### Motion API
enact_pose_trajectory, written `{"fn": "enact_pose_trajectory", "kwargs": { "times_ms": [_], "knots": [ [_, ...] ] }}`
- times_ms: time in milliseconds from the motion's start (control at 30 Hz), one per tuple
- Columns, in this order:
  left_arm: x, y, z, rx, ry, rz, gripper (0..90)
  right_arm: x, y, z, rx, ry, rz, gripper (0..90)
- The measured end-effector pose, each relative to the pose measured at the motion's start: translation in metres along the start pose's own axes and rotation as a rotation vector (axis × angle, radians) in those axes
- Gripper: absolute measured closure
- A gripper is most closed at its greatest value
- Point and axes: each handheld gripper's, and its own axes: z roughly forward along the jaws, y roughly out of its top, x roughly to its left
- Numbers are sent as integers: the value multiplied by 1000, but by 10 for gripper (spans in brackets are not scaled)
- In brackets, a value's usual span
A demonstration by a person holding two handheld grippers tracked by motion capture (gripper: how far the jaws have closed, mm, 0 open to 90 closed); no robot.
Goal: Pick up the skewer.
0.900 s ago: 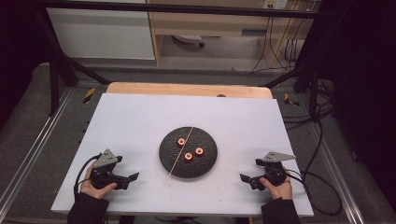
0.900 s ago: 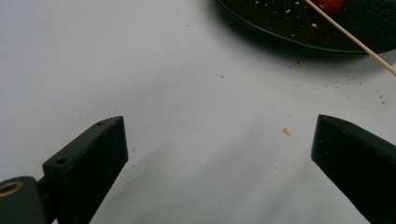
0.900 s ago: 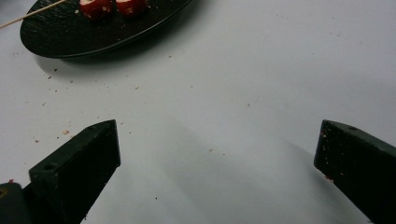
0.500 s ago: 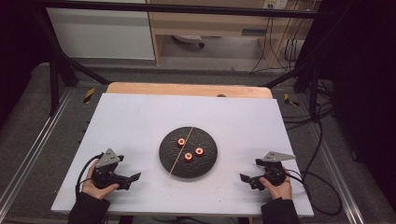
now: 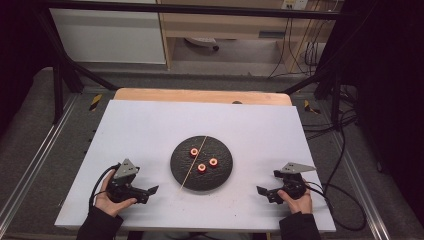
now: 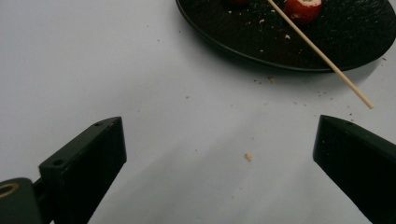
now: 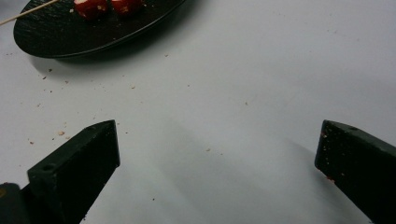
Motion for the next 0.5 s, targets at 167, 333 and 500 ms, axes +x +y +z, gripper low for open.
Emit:
{"fn": "enact_pose_trajectory", "kwargs": {
  "times_ms": [167, 333, 500],
  "knots": [
    [-6, 9, -1, -1, 5, -6, 30, 0, 0, 0, -1, -2, -1, 6],
    [-12, 22, 0, 7, 7, -22, 45, 0, 0, 0, 0, -5, -1, 6],
    [-22, 43, 4, 21, 9, -5, 66, 0, 0, 0, 1, -5, -2, 5]
  ]
}}
